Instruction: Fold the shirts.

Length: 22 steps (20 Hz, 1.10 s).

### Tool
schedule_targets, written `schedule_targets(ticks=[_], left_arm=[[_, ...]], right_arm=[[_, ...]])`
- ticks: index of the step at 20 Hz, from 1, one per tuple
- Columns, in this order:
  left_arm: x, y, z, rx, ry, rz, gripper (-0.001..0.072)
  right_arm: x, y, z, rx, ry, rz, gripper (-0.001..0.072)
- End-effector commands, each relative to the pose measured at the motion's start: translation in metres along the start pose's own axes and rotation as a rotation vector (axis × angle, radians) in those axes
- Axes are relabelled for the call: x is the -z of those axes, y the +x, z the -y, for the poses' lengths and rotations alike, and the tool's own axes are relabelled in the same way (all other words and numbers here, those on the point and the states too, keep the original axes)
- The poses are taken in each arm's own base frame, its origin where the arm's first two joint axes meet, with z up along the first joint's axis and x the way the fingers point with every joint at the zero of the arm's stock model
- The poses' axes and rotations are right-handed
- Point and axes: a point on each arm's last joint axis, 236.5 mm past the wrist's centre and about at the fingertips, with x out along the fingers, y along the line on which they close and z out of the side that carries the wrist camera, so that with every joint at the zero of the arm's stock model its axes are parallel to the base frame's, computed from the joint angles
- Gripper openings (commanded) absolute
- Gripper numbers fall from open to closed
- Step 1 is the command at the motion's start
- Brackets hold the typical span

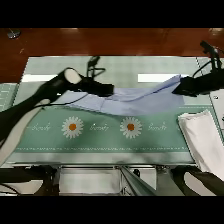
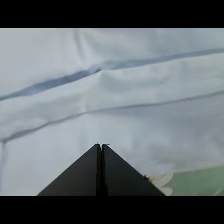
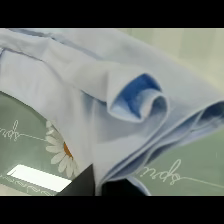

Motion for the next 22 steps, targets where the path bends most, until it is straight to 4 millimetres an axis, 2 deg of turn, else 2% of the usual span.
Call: schedule_targets(ticks=[1, 4, 7, 8, 9, 11, 12, 14, 16, 18, 20, 21, 22], left_arm=[[0.021, 0.069, 0.058, 0.019, 0.009, -0.053, 0.0026], [0.063, 0.112, 0.112, 0.115, -0.014, -0.198, 0.0026], [0.101, 0.126, 0.146, 0.160, 0.086, -0.313, 0.0027], [0.104, 0.124, 0.149, 0.168, 0.115, -0.326, 0.0027], [0.099, 0.119, 0.145, 0.167, 0.132, -0.330, 0.0027], [0.068, 0.098, 0.116, 0.133, 0.117, -0.322, 0.0027], [0.047, 0.081, 0.095, 0.109, 0.097, -0.302, 0.0026], [0.000, 0.032, 0.047, 0.054, 0.051, -0.243, 0.0026], [-0.040, -0.036, -0.008, -0.039, 0.023, -0.169, 0.0027], [-0.069, -0.114, -0.058, -0.141, -0.031, -0.030, 0.0028], [-0.075, -0.187, -0.093, -0.211, -0.083, 0.119, 0.0028], [-0.068, -0.221, -0.105, -0.242, -0.101, 0.188, 0.0028], [-0.055, -0.246, -0.112, -0.268, -0.120, 0.243, 0.0028]], right_arm=[[0.029, -0.030, -0.015, 0.015, 0.007, 0.093, 0.0015], [0.030, -0.044, -0.033, -0.031, -0.002, 0.143, 0.0015], [0.026, -0.043, -0.035, -0.043, 0.006, 0.154, 0.0015], [0.024, -0.043, -0.036, -0.047, 0.009, 0.161, 0.0015], [0.024, -0.043, -0.036, -0.048, 0.011, 0.160, 0.0015], [0.021, -0.043, -0.039, -0.064, 0.013, 0.171, 0.0015], [0.019, -0.043, -0.044, -0.082, 0.015, 0.178, 0.0015], [0.017, -0.032, -0.058, -0.118, -0.010, 0.155, 0.0015], [0.014, -0.009, -0.081, -0.154, -0.054, 0.114, 0.0015], [0.002, 0.017, -0.108, -0.194, -0.097, 0.077, 0.0015], [-0.015, 0.043, -0.138, -0.226, -0.147, 0.039, 0.0015], [-0.023, 0.058, -0.152, -0.237, -0.169, 0.015, 0.0015], [-0.030, 0.074, -0.166, -0.250, -0.188, -0.008, 0.0015]])
